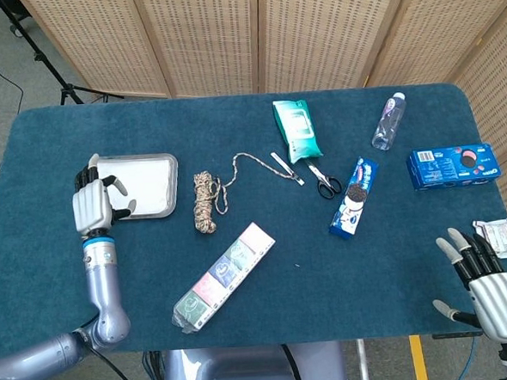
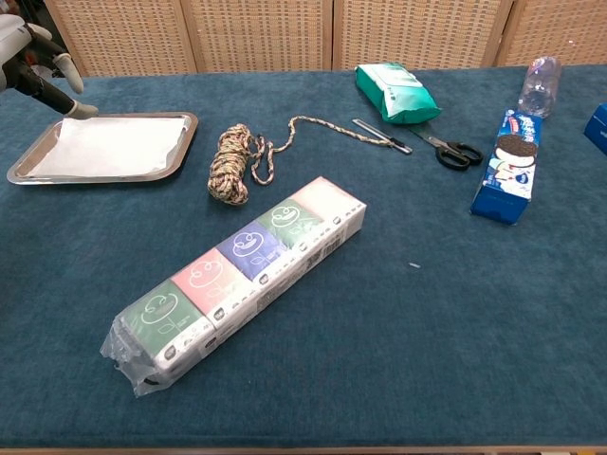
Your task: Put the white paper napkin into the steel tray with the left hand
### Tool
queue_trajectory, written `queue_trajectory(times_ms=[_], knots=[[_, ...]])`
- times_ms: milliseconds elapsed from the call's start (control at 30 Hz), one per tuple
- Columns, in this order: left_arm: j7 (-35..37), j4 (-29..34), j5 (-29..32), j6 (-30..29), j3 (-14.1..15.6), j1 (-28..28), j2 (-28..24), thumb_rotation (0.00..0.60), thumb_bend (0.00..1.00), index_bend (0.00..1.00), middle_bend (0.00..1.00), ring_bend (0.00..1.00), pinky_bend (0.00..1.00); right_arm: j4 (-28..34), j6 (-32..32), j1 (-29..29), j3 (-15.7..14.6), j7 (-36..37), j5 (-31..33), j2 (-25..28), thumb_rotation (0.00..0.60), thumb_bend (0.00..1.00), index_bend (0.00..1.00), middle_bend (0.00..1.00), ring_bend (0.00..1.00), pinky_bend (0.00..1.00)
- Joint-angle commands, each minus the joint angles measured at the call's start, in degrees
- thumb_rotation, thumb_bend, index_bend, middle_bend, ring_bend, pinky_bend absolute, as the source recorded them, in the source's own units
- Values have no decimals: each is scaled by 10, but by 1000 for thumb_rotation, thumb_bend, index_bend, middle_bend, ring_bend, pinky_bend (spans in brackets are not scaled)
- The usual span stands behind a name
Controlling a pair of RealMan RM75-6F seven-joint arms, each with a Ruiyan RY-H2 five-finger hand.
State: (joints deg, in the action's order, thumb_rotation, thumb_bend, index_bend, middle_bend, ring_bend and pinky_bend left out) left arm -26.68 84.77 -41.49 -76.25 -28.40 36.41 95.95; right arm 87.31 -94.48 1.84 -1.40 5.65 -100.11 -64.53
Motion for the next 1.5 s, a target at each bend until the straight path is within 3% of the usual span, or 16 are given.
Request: queue_trajectory(times_ms=[33, 267, 600, 1033, 1500], knots=[[16, 30, -7, 18, 15, -14, -22, 597, 236, 608, 0, 0, 0, 0, 0, 0, 0, 0, 0, 0, 600, 0, 0, 0, 0, 0], [60, 90, -50, 13, 45, -53, -68, 598, 238, 476, 0, 0, 0, 0, -1, -1, 0, -2, 0, 0, 600, 0, 0, 0, 0, 0], [234, 148, -163, 0, 100, -149, -152, 600, 239, 359, 0, 0, 0, 2, 1, -1, 1, -11, 0, -3, 600, 0, 0, 0, 0, 0], [358, 163, -254, -19, 163, -230, -217, 599, 239, 351, 0, 0, 0, 7, 9, 1, 3, -29, 5, -8, 600, 0, 0, 0, 0, 0], [424, 170, -303, -36, 192, -270, -246, 600, 239, 350, 0, 0, 0, 9, 12, 1, 6, -37, 14, -10, 600, 0, 0, 0, 0, 0]])
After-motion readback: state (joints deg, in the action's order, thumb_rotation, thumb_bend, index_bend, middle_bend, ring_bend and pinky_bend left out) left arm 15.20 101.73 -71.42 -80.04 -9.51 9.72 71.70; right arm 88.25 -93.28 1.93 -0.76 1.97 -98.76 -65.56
